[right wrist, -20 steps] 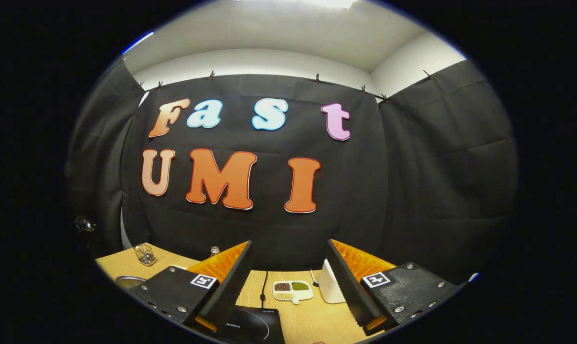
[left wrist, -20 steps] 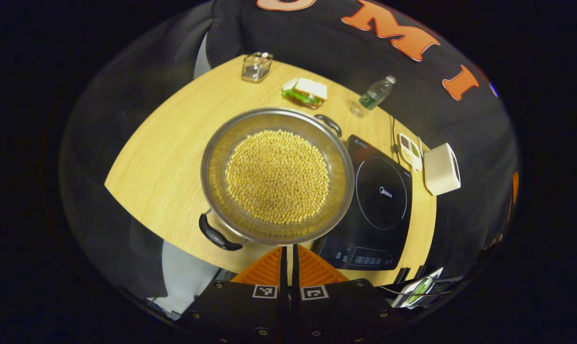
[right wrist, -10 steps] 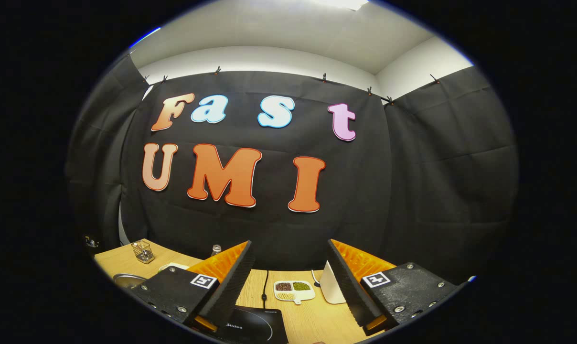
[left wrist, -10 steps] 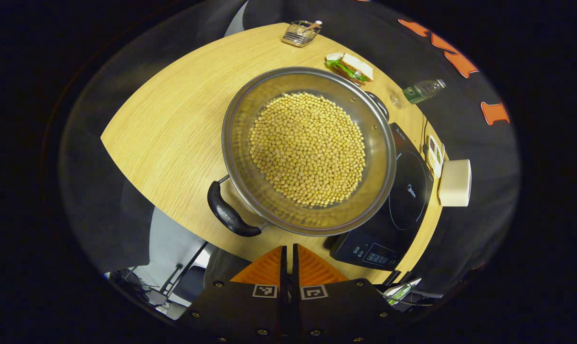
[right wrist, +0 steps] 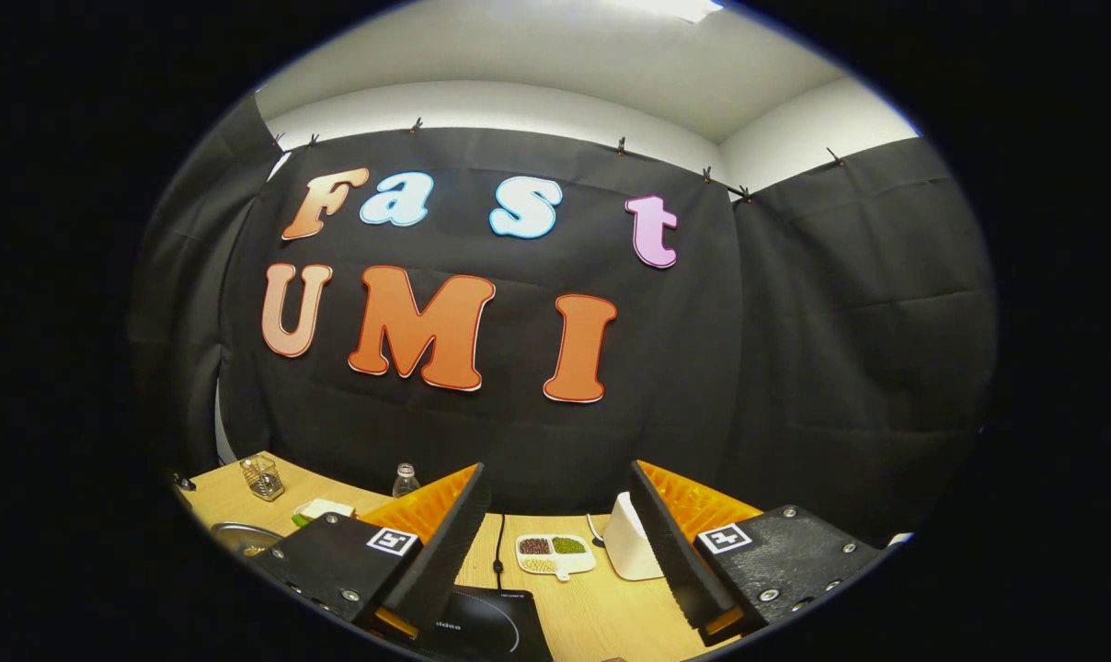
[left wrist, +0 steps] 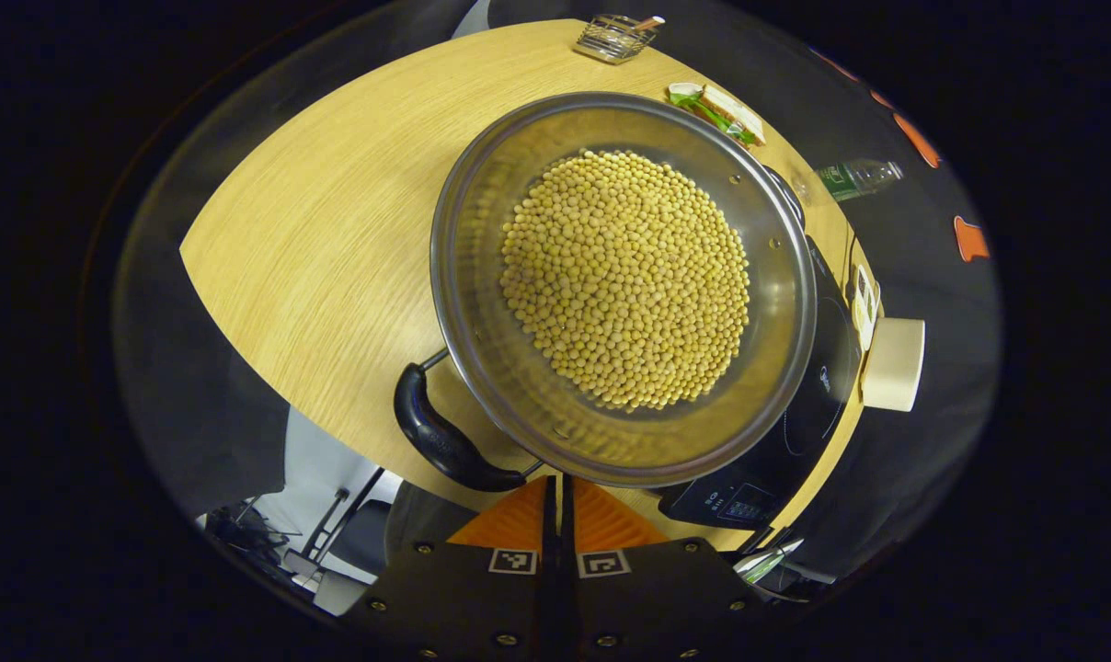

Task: First push the handle of the pot to place it horizontally, then grasp the pot with both hands and set it on the induction cooktop.

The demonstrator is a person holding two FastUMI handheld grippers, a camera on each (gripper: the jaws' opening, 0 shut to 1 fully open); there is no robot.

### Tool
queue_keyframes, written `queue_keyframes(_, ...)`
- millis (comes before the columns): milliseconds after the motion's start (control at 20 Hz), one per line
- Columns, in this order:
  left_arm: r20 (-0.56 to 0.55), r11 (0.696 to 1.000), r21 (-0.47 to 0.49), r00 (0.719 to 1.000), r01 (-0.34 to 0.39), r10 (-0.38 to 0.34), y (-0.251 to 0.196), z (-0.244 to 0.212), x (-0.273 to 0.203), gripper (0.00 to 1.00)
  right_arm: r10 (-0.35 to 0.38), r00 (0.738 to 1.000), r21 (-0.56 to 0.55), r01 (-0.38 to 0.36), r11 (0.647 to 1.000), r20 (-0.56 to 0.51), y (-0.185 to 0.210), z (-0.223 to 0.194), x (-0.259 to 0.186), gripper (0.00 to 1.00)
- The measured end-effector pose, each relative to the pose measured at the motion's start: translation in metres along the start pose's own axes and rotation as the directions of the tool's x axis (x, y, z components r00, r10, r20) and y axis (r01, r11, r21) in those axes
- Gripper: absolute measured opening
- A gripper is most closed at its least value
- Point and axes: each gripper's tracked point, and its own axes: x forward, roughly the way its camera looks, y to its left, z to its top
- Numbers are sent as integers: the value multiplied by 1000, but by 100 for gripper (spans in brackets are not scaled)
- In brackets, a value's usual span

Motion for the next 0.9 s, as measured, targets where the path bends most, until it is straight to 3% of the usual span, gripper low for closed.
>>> queue_keyframes(400,54,991,47,991,-128,125,44,35,-2,1,2,1000,-2,-2,1000,-30,14,-10,2,95)
queue_keyframes(900,159,963,104,960,-247,229,78,93,-12,1,-4,998,-6,3,1000,-66,28,-19,7,95)
